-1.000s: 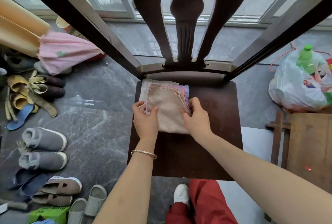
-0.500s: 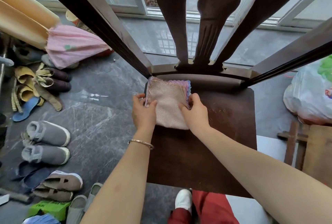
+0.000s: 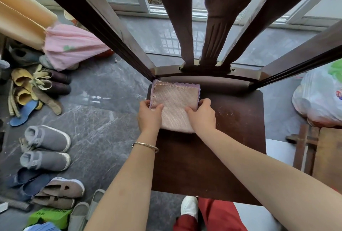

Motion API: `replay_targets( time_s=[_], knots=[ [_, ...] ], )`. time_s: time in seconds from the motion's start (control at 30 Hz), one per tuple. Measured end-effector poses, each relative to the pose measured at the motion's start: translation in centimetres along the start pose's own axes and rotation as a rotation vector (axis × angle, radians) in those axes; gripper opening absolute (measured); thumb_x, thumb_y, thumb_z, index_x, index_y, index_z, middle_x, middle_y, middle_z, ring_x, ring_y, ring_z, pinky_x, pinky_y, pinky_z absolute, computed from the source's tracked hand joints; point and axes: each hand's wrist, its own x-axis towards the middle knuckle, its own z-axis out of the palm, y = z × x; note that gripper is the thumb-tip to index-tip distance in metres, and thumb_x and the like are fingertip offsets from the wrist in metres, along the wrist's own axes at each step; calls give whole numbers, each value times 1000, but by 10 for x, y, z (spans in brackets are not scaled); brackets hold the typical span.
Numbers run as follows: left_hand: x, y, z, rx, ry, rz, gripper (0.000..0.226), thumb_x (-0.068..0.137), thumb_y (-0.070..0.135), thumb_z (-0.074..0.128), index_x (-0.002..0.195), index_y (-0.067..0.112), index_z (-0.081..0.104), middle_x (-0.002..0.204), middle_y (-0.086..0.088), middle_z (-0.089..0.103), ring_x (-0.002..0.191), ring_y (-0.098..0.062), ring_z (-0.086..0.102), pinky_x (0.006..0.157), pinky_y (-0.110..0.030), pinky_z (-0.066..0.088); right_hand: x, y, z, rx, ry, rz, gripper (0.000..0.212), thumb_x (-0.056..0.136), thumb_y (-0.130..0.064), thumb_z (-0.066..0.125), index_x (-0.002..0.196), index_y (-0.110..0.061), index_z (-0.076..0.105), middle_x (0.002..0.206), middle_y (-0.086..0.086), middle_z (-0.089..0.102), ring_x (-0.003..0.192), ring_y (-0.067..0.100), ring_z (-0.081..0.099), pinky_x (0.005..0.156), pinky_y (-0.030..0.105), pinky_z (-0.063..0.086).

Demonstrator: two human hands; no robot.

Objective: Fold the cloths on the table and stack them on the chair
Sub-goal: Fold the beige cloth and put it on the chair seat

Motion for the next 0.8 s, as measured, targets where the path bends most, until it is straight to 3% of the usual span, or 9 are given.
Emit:
replay_targets(
  time_s=[0.1,0.2,0.43,0.6,0.8],
  knots=[
    [-1,1,0,27,-38,-32,43,84,29,65,120,9,51,120,-11,62,112,-29,56,91,-34,43,1,0,-1,20,-36,32,40,87,-32,60,118,-9,48,109,7,60,102,27,58,75,30,41],
    [-5,-1,-1,30,-69,-40,43,85,28,65,120,9,52,118,-9,62,109,-27,58,92,-34,44,-2,3,-4,30,-31,14,26,87,-29,56,102,-7,57,91,4,60,89,25,59,68,29,40],
    [-28,-12,8,-5,-128,-44,39,81,27,69,113,10,54,111,-8,64,99,-23,60,88,-35,48,-18,24,-18,72,9,42,14,85,-25,56,94,-13,56,81,-1,57,67,13,50,51,23,34],
    [-54,-20,15,16,-170,-30,39,82,28,68,115,12,55,103,0,59,92,-15,53,78,-27,41,-32,47,-34,109,34,110,22,83,-26,58,102,-15,59,82,-4,56,78,18,54,68,30,44],
    [-82,-28,24,-11,-219,-29,37,83,26,67,115,13,54,102,2,55,91,-13,52,77,-26,39,-50,72,-46,143,82,151,27,86,-26,58,110,-14,58,86,-6,54,82,15,52,74,30,45]
  ],
)
